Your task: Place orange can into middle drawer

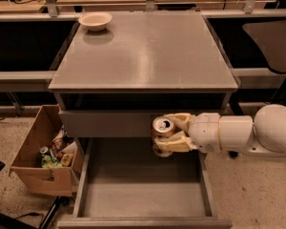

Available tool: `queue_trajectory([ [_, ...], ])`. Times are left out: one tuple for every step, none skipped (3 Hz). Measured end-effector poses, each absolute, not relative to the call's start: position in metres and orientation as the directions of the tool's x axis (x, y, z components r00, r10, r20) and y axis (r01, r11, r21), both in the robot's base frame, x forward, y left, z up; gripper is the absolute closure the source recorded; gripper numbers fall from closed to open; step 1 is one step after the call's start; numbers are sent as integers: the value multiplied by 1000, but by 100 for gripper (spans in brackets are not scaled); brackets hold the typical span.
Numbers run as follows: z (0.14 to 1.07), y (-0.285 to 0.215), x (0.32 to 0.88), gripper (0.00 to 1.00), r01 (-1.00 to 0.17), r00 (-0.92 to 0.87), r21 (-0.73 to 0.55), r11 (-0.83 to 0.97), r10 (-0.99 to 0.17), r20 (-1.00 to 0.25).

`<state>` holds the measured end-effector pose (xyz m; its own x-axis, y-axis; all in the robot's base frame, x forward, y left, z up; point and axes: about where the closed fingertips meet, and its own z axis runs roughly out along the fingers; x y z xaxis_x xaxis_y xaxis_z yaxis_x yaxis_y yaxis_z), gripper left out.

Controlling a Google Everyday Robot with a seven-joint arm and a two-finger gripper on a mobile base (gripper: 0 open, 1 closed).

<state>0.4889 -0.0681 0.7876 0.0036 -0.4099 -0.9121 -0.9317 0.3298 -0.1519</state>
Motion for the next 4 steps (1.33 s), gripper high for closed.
queue_trajectory([
  [745, -56, 493, 100, -938, -29, -107, 329, -384, -923],
  [675, -42, 516, 100, -946, -52, -73, 315, -371, -927],
  [615, -28, 544, 100, -952, -68, -49, 303, -363, -929],
  [573, -18, 557, 100, -949, -101, -13, 315, -343, -934],
])
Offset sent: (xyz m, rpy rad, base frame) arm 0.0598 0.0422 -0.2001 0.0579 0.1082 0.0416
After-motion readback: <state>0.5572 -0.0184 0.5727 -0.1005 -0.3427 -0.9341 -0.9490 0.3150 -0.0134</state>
